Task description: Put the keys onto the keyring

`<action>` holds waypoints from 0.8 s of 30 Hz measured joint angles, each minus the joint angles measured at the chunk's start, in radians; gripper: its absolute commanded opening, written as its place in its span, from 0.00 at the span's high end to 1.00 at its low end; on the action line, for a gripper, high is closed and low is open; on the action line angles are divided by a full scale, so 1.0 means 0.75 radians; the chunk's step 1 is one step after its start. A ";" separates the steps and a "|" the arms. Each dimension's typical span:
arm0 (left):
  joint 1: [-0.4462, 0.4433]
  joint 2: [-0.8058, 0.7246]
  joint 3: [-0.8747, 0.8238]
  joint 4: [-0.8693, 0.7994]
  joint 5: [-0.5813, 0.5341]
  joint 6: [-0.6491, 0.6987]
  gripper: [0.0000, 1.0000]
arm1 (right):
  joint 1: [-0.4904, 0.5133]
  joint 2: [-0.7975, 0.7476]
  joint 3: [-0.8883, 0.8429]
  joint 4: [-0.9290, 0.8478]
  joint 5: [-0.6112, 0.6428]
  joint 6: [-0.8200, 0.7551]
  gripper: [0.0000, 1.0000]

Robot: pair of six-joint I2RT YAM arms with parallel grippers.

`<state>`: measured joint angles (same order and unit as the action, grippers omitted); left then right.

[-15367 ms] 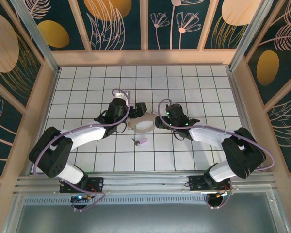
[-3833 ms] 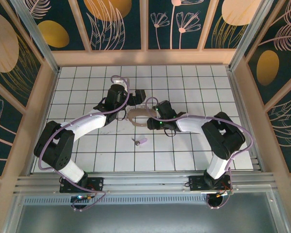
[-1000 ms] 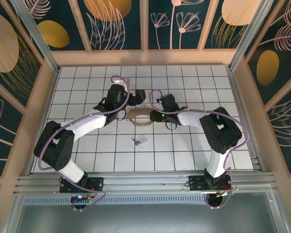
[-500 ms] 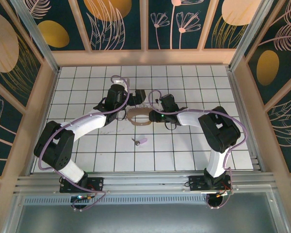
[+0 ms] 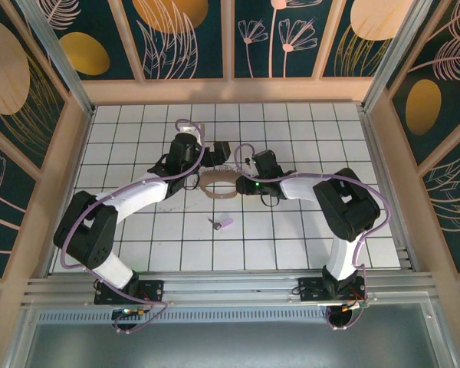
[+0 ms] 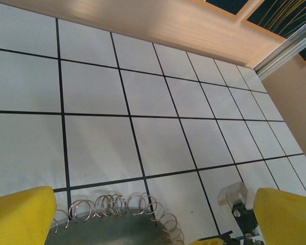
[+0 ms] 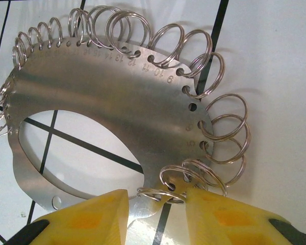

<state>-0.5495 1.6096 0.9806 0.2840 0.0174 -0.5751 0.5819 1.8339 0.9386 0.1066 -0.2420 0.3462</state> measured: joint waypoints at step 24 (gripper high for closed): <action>0.000 0.002 0.000 0.001 0.001 -0.001 0.01 | 0.007 -0.001 -0.017 0.024 -0.028 -0.011 0.72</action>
<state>-0.5495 1.6108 0.9806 0.2844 0.0177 -0.5755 0.5869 1.8336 0.9260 0.1246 -0.2634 0.3378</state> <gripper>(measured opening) 0.988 0.270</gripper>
